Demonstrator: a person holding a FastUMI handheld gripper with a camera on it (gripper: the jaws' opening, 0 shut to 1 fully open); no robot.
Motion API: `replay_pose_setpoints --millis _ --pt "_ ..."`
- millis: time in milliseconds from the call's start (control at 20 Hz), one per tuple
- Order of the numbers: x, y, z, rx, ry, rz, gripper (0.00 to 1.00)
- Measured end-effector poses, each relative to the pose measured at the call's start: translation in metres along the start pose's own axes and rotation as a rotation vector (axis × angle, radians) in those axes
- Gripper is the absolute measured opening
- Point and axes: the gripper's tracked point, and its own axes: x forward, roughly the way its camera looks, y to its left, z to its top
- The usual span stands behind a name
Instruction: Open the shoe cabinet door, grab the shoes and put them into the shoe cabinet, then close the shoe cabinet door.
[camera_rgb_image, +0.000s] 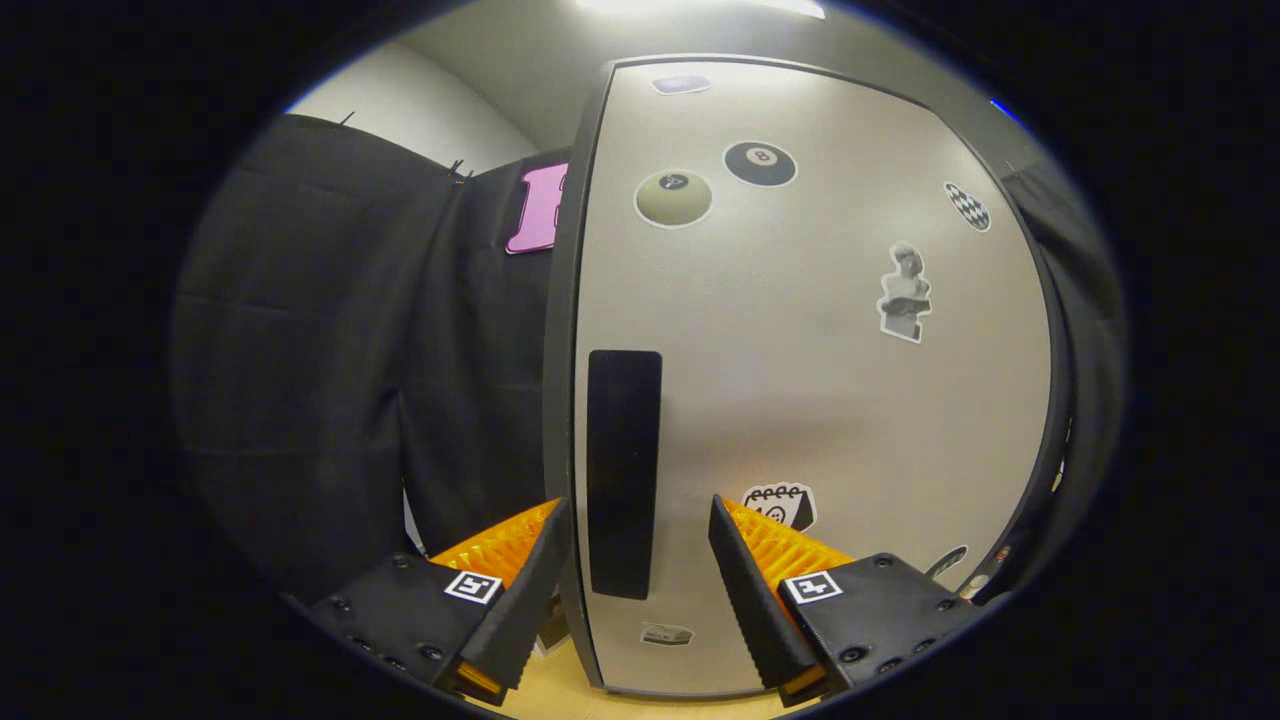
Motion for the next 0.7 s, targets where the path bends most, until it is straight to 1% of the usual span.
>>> replay_pose_setpoints --millis 50,100,250,400,450,500,600,700 --pt "0.004 -0.002 -0.002 0.007 0.010 -0.013 0.83" --pt "0.003 -0.001 -0.003 0.014 0.019 -0.013 0.74" --pt "0.004 0.006 0.000 0.011 0.016 0.000 0.58" --pt "0.006 0.007 0.000 -0.003 0.020 -0.013 0.36" --pt "0.004 0.008 -0.001 0.004 0.029 -0.012 0.32" --pt "0.004 0.007 -0.001 0.017 0.041 -0.001 0.31" --pt "0.001 0.008 -0.003 0.018 0.059 0.031 0.17" --pt "-0.005 0.008 -0.003 0.005 0.056 0.058 0.17"
